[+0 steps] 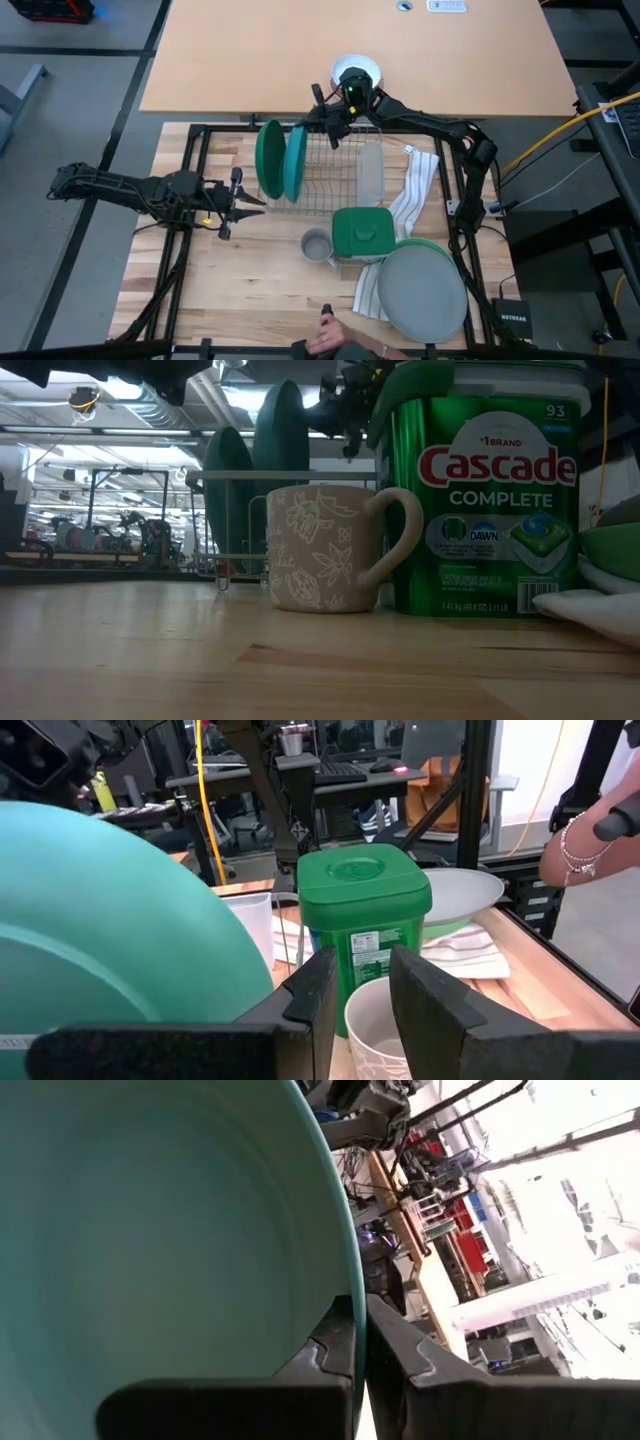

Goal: Sort dishes
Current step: Put the blue plate in the dish rack

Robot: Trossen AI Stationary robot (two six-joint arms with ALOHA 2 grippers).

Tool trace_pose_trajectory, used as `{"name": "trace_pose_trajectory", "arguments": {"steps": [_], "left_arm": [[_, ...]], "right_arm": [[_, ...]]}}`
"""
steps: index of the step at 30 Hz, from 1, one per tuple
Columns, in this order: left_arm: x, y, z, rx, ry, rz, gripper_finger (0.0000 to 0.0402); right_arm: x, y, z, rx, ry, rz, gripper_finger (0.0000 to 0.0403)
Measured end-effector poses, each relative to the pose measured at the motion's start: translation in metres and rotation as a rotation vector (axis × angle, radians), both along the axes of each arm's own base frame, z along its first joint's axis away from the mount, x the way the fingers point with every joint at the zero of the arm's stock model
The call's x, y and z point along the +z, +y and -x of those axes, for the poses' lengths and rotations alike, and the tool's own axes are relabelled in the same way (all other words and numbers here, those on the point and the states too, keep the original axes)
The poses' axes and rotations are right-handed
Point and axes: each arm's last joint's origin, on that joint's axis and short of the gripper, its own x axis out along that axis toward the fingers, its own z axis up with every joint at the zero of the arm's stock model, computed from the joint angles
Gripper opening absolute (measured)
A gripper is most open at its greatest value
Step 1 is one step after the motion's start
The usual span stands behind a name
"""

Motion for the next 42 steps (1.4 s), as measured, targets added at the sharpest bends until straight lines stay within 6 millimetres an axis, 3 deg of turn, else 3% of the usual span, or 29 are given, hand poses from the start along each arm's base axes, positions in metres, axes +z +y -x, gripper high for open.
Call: {"name": "trace_pose_trajectory", "arguments": {"steps": [15, 34, 42], "left_arm": [[-0.001, 0.000, 0.000, 0.001, 0.008, 0.005, 0.0084], [-0.002, 0.000, 0.000, 0.001, 0.025, -0.006, 0.0084], [-0.003, 0.000, 0.000, 0.001, 0.026, -0.008, 0.0084]], "right_arm": [[0.008, 0.001, 0.000, 0.042, -0.038, 0.014, 0.0007], [-0.004, -0.005, -0.008, 0.079, -0.066, 0.025, 0.0007], [-0.025, -0.016, -0.013, 0.054, -0.015, -0.013, 0.0010]]}}
